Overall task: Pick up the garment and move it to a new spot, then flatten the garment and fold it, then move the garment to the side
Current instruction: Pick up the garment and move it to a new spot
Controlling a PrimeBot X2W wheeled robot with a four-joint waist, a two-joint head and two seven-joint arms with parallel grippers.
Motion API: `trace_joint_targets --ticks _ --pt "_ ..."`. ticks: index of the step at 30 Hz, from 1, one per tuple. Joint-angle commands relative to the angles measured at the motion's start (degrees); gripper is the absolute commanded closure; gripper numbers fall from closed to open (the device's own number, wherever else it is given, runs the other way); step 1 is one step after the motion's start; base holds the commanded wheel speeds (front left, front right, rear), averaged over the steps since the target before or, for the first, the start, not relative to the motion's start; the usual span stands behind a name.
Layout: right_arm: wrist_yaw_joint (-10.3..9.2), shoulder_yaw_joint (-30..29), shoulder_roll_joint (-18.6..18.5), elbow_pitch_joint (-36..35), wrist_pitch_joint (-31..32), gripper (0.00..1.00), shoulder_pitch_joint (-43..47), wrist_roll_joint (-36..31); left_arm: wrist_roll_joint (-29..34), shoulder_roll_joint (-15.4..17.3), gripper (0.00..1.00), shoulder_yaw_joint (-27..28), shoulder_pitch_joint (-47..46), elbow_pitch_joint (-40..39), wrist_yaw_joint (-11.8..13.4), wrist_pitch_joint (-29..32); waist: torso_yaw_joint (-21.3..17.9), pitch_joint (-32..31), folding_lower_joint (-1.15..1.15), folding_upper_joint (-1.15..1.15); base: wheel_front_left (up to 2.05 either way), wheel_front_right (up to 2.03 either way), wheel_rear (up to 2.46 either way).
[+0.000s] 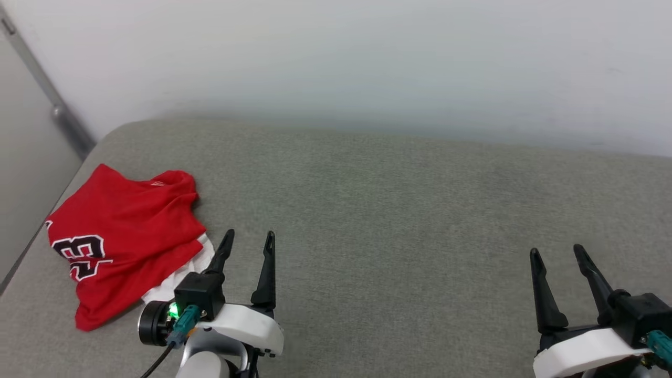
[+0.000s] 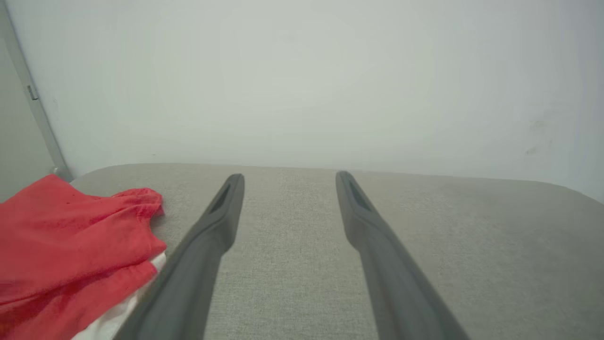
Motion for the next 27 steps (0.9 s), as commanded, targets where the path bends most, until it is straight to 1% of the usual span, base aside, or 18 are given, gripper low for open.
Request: trace_joint_targets --ticks 1,6,9,16,21,27 --pt "-0.02 0.58 -0.03 -0.33 -0.13 0.0 -0.69 -0.07 -0.12 -0.03 0.0 0.47 -0.49 -0.16 0.27 -0.18 2.47 0.46 0.0 0.0 0.0 0.0 0.0" --pt "-0.02 2.09 -0.04 -0.78 0.2 0.0 -1.39 -0.65 0.8 0.17 0.0 2.15 -0.67 -0.43 0.74 -0.18 7.62 1.07 0.0 0.0 0.0 0.0 0.0" --pt "-0.02 2.2 -0.04 -0.95 0.32 0.0 -1.7 -1.12 1.23 0.42 0.0 2.83 -0.78 -0.61 0.43 -0.17 10.97 1.51 0.0 0.0 0.0 0.0 0.0" --pt "-0.03 3.02 -0.04 -1.37 0.63 0.0 -2.5 -1.9 1.92 0.63 0.0 4.44 -0.28 -0.97 0.29 -0.17 16.87 2.18 0.0 0.0 0.0 0.0 0.0" --pt "-0.03 3.25 -0.04 -1.41 0.87 0.0 -2.6 -2.01 2.13 0.5 0.0 4.97 -0.01 -1.26 0.17 -0.17 19.11 2.46 0.0 0.0 0.0 0.0 0.0" --pt "-0.03 3.53 -0.04 -1.37 0.81 0.0 -2.58 -2.12 2.62 0.41 0.0 5.45 -0.16 -1.26 0.02 -0.17 19.8 2.54 0.0 0.0 0.0 0.0 0.0"
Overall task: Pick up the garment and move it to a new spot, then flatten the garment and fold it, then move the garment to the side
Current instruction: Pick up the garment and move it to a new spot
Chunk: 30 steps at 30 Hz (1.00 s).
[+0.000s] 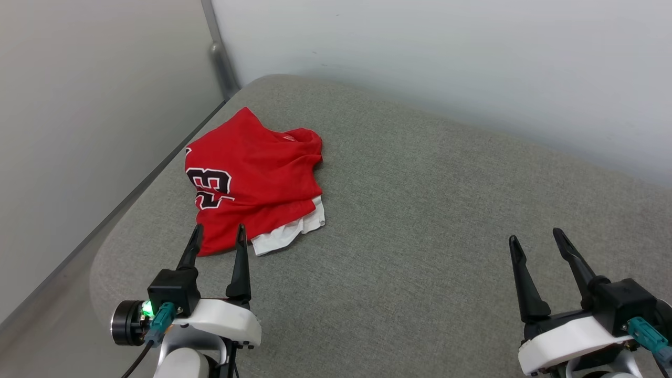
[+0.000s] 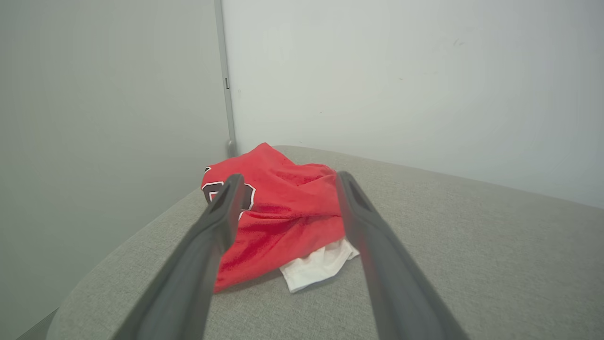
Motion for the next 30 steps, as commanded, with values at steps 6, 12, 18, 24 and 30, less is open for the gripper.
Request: trace_joint_targets --ticks 6,12,18,24,30 --pt "-0.04 -0.17 -0.05 -0.22 0.1 0.0 -0.2 -0.62 1.02 -0.01 0.0 0.05 -1.61 0.44 -0.18 -0.16 -0.59 0.24 0.0 0.0 0.0 0.0 0.0" --pt "-0.03 0.13 -0.06 -1.56 1.09 0.0 -1.64 -1.6 0.53 0.96 0.0 0.71 -7.66 2.28 -1.5 -0.16 -3.41 2.94 0.0 0.0 0.0 0.0 0.0" --pt "-0.04 0.78 -0.07 -3.3 2.19 0.0 -4.64 -3.34 -2.94 4.8 0.0 4.6 -20.35 6.24 -2.83 4.54 -8.62 8.94 0.0 0.0 0.0 0.0 0.0" --pt "-0.04 1.47 -0.06 -3.38 1.39 0.0 -8.4 -3.57 -5.89 12.3 0.0 8.35 -32.49 9.22 -4.76 12.77 -14.32 15.3 0.0 0.0 0.0 0.0 0.0" --pt "-0.04 1.97 -0.05 -2.26 -0.21 0.0 -11.4 -2.72 -9.0 19.08 0.0 9.58 -37.97 13.5 -6.56 24.14 -18.03 19.83 0.0 0.0 0.0 0.0 0.0"
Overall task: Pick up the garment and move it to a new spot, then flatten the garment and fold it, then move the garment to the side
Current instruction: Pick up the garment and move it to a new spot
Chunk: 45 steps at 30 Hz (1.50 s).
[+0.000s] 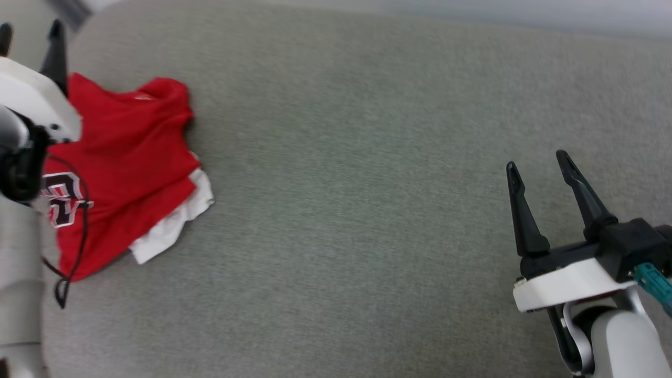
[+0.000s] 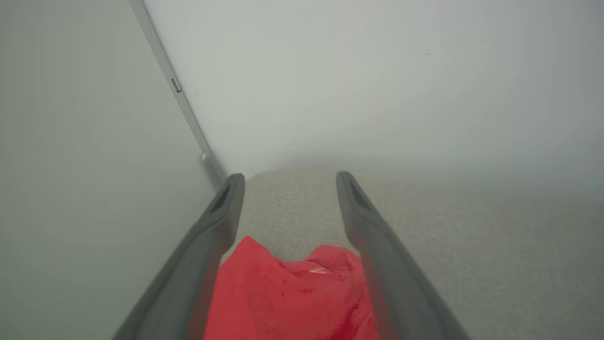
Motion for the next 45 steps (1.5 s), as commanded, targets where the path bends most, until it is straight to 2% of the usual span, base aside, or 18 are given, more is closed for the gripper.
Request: trace_joint_targets --ticks 1,6,8,13,17,18,19,20,21,26,34,40,45 --pt "-0.04 0.17 -0.05 0.33 -0.62 0.0 -1.37 0.26 -0.49 0.85 0.0 -0.03 -0.73 1.04 -0.25 1.69 -3.86 3.96 -0.01 0.0 0.0 0.0 0.0" --pt "-0.04 1.38 -0.05 2.37 -2.16 0.0 -3.88 0.7 -5.44 6.86 0.0 0.57 -1.56 7.91 -1.05 16.56 -6.52 6.12 -0.01 0.0 0.0 0.0 0.0" --pt "-0.04 1.69 -0.04 2.98 -2.74 0.0 -4.75 0.83 -7.68 8.31 0.0 1.23 -0.56 10.17 -1.18 21.37 -7.36 6.72 -0.01 0.0 0.0 0.0 0.0" --pt "-0.04 1.82 -0.04 4.04 -3.64 0.0 -5.9 0.98 -12.48 9.92 0.0 3.14 2.03 15.23 -0.84 32.31 -8.37 7.87 -0.01 0.0 0.0 0.0 0.0" --pt "-0.04 1.96 -0.04 4.7 -3.77 0.0 -6.33 1.05 -14.79 8.6 0.0 4.13 5.07 17.76 1.09 38.39 -8.52 8.29 -0.01 0.0 0.0 0.0 0.0" --pt "-0.04 2.14 -0.04 4.82 -3.75 0.0 -6.53 1.15 -15.11 8.22 0.13 4.29 5.64 17.75 1.58 38.89 -8.62 8.3 -0.01 0.0 0.0 0.0 0.0" --pt "-0.04 2.32 -0.04 4.98 -3.66 0.0 -6.65 1.24 -15.51 7.88 0.53 4.55 6.11 17.62 1.94 39.0 -8.74 8.25 -0.01 0.0 0.0 0.0 0.0" --pt "-0.04 2.46 -0.04 5.05 -3.6 0.0 -6.81 1.24 -15.66 7.79 0.81 4.68 6.6 17.29 2.14 38.78 -8.84 8.19 -0.01 0.0 0.0 0.0 0.0" --pt "-0.04 2.52 -0.04 5.18 -3.61 0.0 -6.88 1.31 -15.74 7.78 1.0 4.87 7.0 16.96 2.3 38.56 -8.9 8.08 -0.01 0.0 0.0 0.0 0.0" --pt "-0.04 2.24 -0.04 5.71 -3.76 0.0 -6.75 1.34 -14.23 8.58 1.0 4.56 6.98 13.23 2.64 33.9 -8.61 6.85 -0.01 0.0 0.0 0.0 0.0" --pt "-0.04 1.61 -0.04 6.67 -3.76 0.0 -4.35 2.25 -8.28 9.9 1.0 2.83 3.94 7.96 4.25 17.38 -7.65 1.26 -0.01 0.0 0.0 0.0 0.0" --pt "-0.04 0.82 -0.03 7.33 -3.83 0.0 -1.88 3.33 -4.93 8.03 1.0 1.58 0.85 6.18 4.58 1.41 -7.46 -4.59 -0.01 0.0 0.0 0.0 0.0" --pt "-0.04 0.28 -0.03 7.43 -3.19 0.0 0.56 4.0 -2.16 6.3 1.0 -0.93 -0.52 6.5 4.67 -7.05 -8.58 -9.38 -0.01 0.0 0.0 0.0 0.0"
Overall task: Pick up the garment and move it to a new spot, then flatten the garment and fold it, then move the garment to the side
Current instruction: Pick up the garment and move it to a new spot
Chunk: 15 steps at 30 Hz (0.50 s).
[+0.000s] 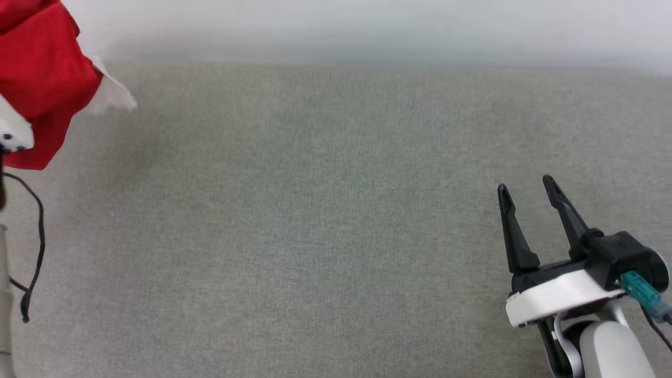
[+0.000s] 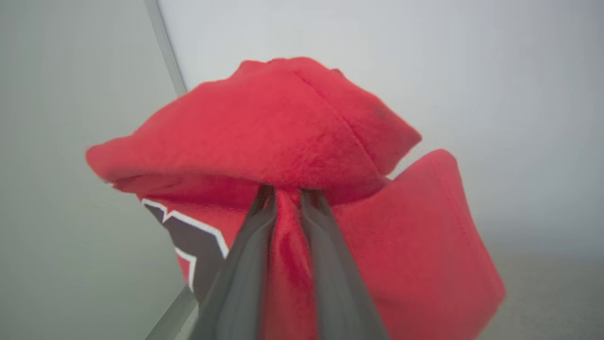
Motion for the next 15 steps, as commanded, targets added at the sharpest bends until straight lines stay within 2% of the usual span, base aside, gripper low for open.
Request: trace_joint_targets --ticks 1,7,15 --pt "-0.04 -0.22 -0.01 -0.1 0.23 0.0 1.11 0.23 0.49 -0.94 1.0 -0.63 -0.79 -0.24 0.1 -1.75 -1.08 -3.16 0.0 0.0 0.0 0.0 0.0" --pt "-0.04 -0.94 -0.02 -0.77 1.28 0.0 4.08 1.06 1.14 -5.84 1.0 -3.84 1.05 -1.38 -0.47 -6.84 -4.65 -7.36 0.0 0.0 0.0 0.0 0.0" --pt "-0.04 -1.9 0.01 -2.38 2.92 0.0 7.22 1.01 0.01 -14.45 1.0 -9.59 7.95 -4.32 -1.99 -7.3 -11.14 -9.57 0.0 0.0 0.0 0.0 0.0"
